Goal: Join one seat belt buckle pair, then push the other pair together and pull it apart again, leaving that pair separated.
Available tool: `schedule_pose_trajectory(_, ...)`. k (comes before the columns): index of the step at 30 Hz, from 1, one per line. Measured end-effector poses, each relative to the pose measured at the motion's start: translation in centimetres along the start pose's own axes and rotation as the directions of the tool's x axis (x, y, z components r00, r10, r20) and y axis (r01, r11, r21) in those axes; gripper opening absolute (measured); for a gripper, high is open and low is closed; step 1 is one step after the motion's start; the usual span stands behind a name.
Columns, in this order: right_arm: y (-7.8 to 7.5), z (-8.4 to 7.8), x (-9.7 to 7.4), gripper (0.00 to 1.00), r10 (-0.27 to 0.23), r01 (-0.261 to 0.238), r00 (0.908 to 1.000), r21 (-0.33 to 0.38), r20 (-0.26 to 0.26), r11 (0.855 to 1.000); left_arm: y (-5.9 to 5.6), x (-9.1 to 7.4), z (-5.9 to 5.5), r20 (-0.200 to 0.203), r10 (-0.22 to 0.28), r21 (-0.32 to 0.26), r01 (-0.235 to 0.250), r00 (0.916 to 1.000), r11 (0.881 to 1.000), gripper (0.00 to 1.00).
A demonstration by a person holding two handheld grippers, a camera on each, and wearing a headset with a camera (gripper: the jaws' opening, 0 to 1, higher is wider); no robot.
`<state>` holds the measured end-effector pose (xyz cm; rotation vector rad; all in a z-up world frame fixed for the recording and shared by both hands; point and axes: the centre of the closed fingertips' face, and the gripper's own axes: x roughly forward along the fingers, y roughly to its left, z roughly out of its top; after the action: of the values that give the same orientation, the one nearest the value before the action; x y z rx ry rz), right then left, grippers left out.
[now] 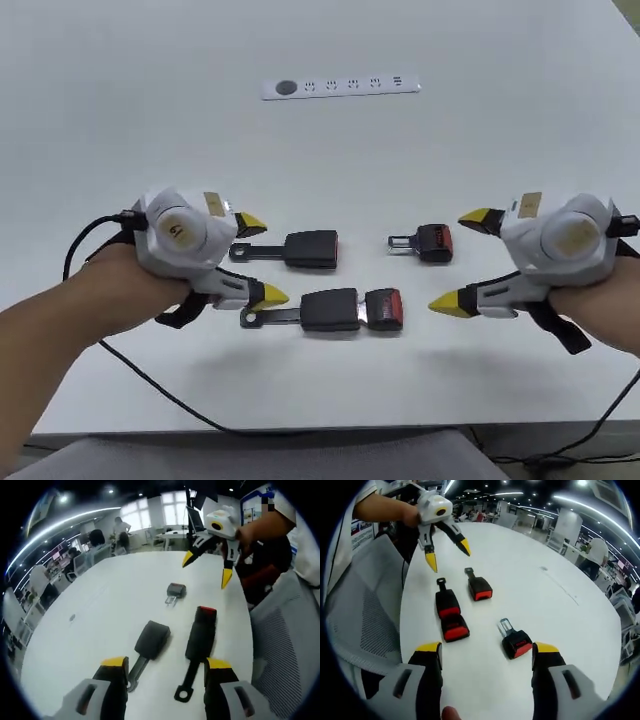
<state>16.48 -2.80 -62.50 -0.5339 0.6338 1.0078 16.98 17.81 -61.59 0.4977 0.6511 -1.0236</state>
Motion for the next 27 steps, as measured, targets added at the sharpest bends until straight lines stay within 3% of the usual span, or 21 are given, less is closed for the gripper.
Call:
schedule_pose_trajectory(7, 1.2, -0.4, -0.9, 0.88, -0.03, 0.029, 0.9994, 0.02, 0.017, 0.999, -0.9, -2.7, -2.5, 0.007, 0.042, -0.051, -0.041, 0.9991, 0.998, 0.74)
schedule_pose_trajectory(10, 1.7, -0.4, -0.9, 0.93, -0.035, 0.034, 0.9991, 0.037, 0.024, 0.999, -1.1, -3.8, -3.1, 0.024, 0.07, -0.082, -0.067, 0.9973, 0.994, 0.82)
schedule_pose_trajectory(14, 2.0, -0.4, -1.3, 1.0, -0.061, 0.06, 0.9977, 0.054, 0.03, 0.997, -1.5, -4.6, -4.9, 0.014, 0.109, -0.107, -0.107, 0.994, 0.989, 0.93)
schedule_pose_trajectory(16, 1.8, -0.3, -1.6, 1.0, -0.081, 0.079, 0.9959, 0.056, 0.039, 0.995, -1.7, -4.9, -5.0, 0.018, 0.128, -0.123, -0.125, 0.9916, 0.984, 1.0)
schedule_pose_trajectory(18, 1.7, -0.3, -1.6, 1.0, -0.091, 0.088, 0.9948, 0.066, 0.046, 0.994, -1.8, -5.0, -5.6, 0.019, 0.134, -0.125, -0.131, 0.9908, 0.983, 1.0)
schedule_pose_trajectory(27, 2.7, 0.0, -1.9, 1.0, -0.101, 0.097, 0.9936, 0.073, 0.051, 0.993, -2.1, -5.7, -5.5, 0.038, 0.166, -0.152, -0.159, 0.9854, 0.976, 1.0)
